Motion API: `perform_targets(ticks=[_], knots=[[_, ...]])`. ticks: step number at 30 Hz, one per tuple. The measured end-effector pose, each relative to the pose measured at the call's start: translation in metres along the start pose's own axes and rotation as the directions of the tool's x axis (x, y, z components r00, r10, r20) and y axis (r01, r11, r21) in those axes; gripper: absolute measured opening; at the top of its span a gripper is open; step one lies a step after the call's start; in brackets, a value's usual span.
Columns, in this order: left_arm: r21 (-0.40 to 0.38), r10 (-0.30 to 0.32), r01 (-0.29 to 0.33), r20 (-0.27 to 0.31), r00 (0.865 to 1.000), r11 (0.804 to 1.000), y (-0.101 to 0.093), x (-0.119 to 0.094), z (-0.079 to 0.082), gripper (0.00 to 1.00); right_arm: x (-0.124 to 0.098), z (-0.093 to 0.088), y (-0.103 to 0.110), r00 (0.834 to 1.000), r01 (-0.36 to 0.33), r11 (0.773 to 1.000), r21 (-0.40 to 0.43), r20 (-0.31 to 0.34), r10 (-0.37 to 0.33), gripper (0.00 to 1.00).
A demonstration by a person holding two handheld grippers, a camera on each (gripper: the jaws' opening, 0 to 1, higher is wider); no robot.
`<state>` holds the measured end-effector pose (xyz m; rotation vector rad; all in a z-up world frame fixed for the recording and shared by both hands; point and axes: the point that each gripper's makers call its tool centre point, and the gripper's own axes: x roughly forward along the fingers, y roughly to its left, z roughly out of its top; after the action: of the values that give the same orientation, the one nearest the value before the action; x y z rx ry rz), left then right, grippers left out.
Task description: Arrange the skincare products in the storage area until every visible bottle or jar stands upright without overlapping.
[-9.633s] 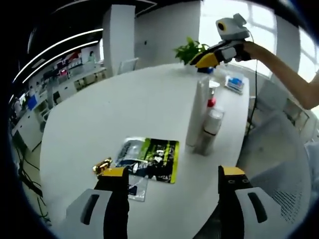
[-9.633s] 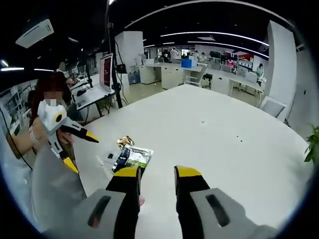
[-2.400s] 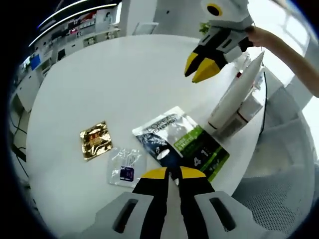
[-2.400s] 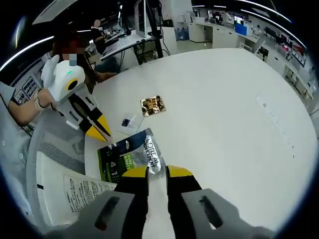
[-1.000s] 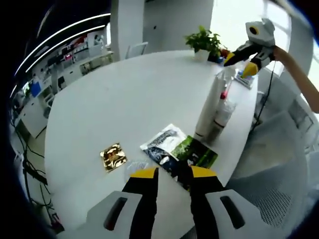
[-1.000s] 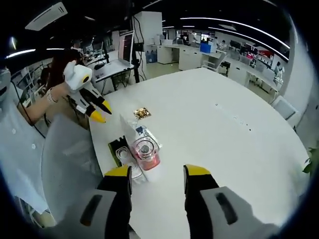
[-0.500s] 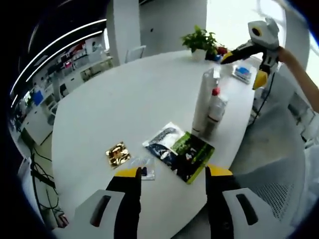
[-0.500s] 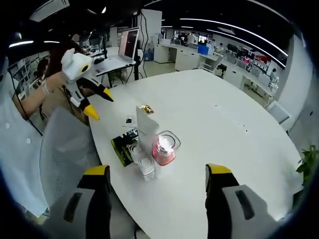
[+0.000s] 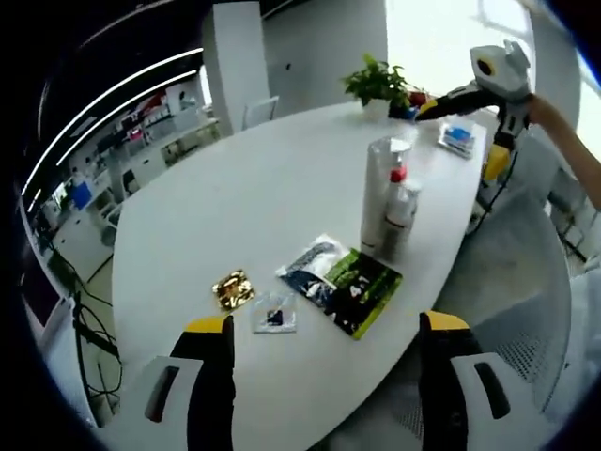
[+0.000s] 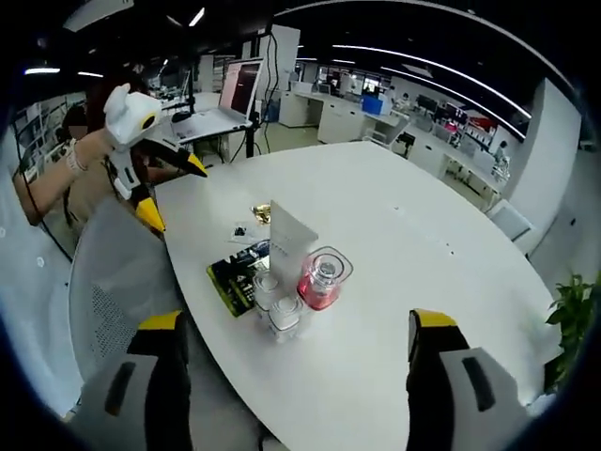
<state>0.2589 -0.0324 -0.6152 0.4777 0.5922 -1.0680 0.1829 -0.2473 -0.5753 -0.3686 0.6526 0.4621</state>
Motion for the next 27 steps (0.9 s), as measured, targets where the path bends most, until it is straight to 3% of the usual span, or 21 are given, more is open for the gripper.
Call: perform_targets(ticks=[9,11,19,27], knots=[[0.028,0.010,-0.010,0.007,1.000,1.000,-0.006,-0.004,0.002,0.92,-0.001,0.004,0.005,1.000,0.004,1.000,0.008,0.030,-0.004,0.99],[0.033,-0.003,0.002,0.016,1.000,0.999,-0.007,-0.003,0.003,0.90,-0.001,0.008,0.008,0.998,-0.008,1.000,0.021,0.061,0.007,0.99],[0.057,-0.027,0.027,0.001,1.000,0.998,-0.014,0.003,0.005,0.97,-0.005,0.007,0.006,0.996,0.015,0.999,0.045,0.088,-0.019,1.00],[0.061,-0.041,0.042,-0.015,0.999,0.997,-0.013,0.011,0.010,0.97,-0.008,0.007,0.000,0.992,0.041,0.998,0.049,0.114,-0.047,1.00]])
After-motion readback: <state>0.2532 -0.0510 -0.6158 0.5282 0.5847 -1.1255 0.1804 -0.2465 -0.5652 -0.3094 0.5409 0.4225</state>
